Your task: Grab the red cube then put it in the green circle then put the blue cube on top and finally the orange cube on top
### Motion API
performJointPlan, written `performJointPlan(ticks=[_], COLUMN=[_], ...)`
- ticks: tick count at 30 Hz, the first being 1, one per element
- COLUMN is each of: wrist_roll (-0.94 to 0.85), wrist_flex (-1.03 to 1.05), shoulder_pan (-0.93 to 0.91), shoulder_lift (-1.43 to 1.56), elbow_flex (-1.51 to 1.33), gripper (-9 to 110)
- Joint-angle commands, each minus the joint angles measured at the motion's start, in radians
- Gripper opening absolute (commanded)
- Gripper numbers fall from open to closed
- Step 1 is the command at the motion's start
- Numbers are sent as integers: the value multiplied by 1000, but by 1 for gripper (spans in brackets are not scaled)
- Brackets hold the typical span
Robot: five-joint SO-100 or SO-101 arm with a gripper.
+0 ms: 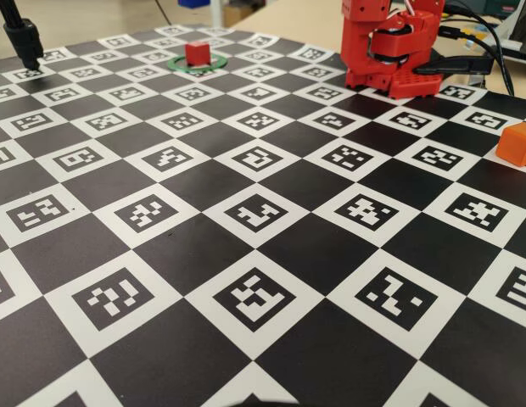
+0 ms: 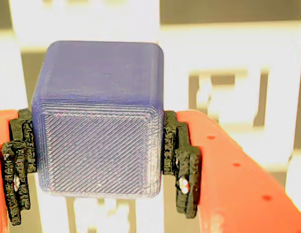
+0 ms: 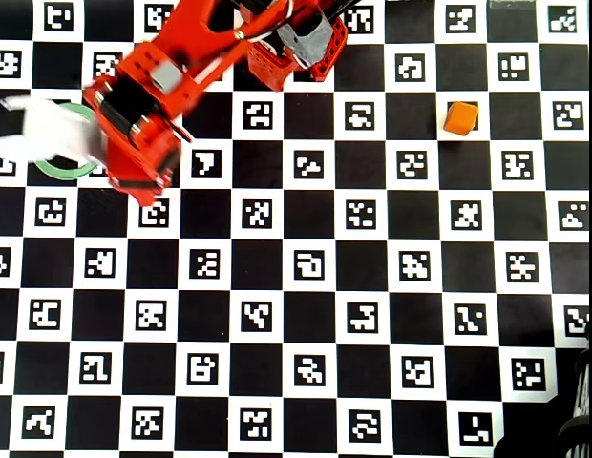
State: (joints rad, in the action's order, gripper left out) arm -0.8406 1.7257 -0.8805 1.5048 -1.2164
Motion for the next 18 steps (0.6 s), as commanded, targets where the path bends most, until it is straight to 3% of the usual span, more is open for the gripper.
performJointPlan(ticks=[1, 9, 18], wrist_roll=[-107, -259, -354], wrist_flex=[54, 115, 115], shoulder_pan=[-106, -239, -316], shoulder_lift=[-21, -166, -242], elbow_flex=[184, 402, 399], gripper=[3, 3, 3])
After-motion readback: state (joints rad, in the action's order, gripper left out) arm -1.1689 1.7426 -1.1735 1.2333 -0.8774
